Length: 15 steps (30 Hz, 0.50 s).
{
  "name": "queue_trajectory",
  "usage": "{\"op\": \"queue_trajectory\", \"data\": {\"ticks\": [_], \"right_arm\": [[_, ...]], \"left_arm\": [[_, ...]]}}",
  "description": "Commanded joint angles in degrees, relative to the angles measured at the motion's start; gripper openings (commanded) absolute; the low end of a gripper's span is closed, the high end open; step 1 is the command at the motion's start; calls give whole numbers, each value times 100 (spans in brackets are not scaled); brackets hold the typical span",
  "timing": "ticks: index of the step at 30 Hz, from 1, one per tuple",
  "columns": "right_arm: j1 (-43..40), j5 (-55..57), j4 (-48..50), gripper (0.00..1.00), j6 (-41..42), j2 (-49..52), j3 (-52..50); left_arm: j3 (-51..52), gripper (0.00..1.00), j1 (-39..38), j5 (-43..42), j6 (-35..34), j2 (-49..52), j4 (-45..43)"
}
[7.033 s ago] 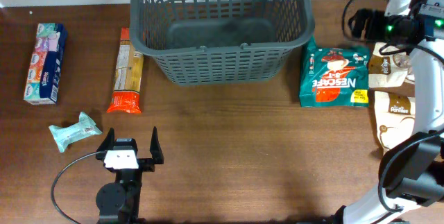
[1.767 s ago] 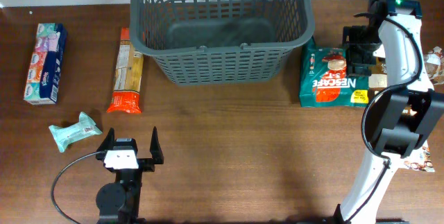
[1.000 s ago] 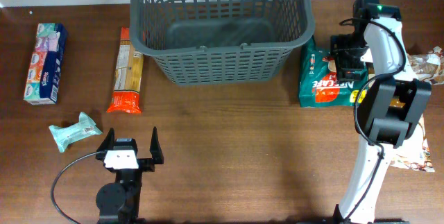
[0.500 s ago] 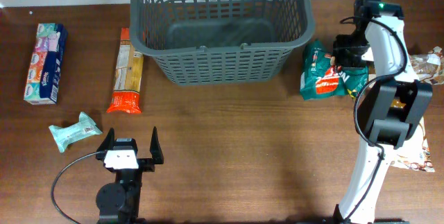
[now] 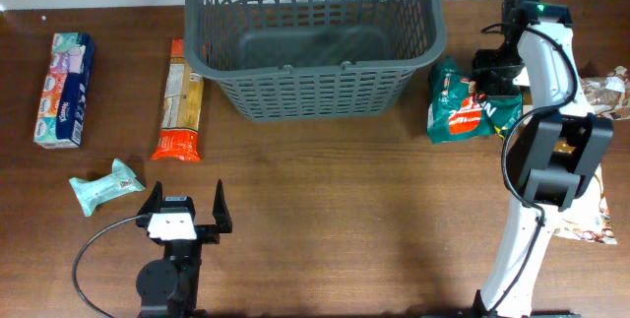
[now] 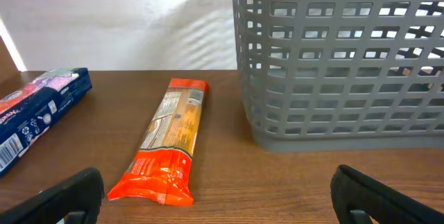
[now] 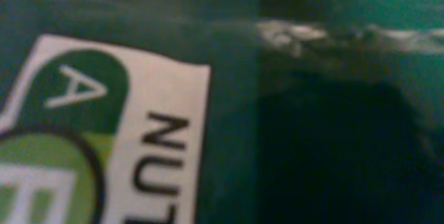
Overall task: Pack container
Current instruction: 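Lift the Nescafe bag with the right gripper toward the basket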
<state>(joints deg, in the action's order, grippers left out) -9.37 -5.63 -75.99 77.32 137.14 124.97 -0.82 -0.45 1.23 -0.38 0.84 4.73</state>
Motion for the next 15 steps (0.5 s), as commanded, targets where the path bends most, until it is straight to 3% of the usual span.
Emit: {"op": "queue_trajectory", "data": {"ticks": [1, 9, 15], "right_arm": [[72, 37, -11, 4, -557, 273, 225], [74, 905, -535, 4, -1360, 120, 2385], [74, 931, -1008, 4, -2006, 79, 4155]], "left_arm": [[31, 99, 9, -63, 90, -55, 4], [31, 99, 9, -63, 90, -55, 4], [31, 99, 9, -63, 90, -55, 4]]}}
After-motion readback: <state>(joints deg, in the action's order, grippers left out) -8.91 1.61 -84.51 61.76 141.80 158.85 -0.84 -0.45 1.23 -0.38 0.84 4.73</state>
